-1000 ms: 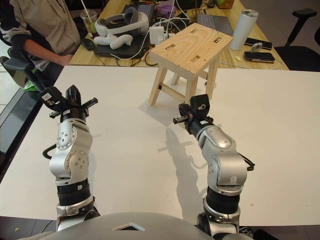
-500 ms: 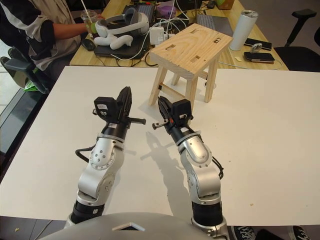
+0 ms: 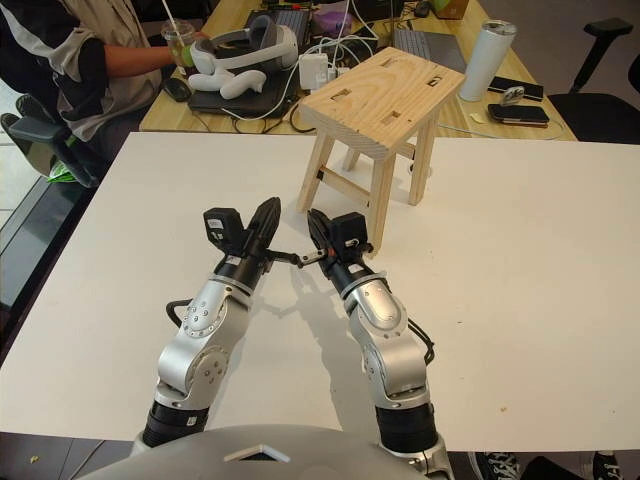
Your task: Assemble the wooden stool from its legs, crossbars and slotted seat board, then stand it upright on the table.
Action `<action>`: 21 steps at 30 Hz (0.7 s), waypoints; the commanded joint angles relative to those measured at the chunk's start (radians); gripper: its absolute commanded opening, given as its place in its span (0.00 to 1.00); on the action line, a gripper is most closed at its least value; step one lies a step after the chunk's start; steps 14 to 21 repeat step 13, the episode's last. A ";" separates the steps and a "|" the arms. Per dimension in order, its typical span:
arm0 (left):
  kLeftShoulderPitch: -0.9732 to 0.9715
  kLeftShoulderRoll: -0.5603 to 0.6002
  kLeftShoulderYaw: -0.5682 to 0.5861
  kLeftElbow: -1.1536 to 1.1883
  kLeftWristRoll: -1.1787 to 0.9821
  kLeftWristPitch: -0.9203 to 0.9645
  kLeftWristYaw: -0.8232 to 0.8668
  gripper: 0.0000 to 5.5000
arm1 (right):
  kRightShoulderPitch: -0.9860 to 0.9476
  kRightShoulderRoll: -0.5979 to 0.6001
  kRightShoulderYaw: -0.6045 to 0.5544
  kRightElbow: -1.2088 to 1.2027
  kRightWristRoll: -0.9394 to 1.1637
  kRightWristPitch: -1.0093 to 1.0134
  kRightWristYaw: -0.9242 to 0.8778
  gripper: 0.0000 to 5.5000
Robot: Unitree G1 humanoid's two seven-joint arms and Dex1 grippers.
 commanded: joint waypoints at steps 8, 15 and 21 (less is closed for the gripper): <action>-0.037 -0.059 0.024 0.019 0.110 -0.071 0.105 0.03 | -0.071 0.009 -0.048 0.069 0.032 0.027 -0.037 0.04; -0.057 -0.069 0.068 0.079 0.099 -0.040 0.129 0.03 | -0.109 0.014 -0.109 0.107 0.013 0.024 -0.112 0.04; -0.057 -0.069 0.068 0.079 0.099 -0.040 0.129 0.03 | -0.109 0.014 -0.109 0.107 0.013 0.024 -0.112 0.04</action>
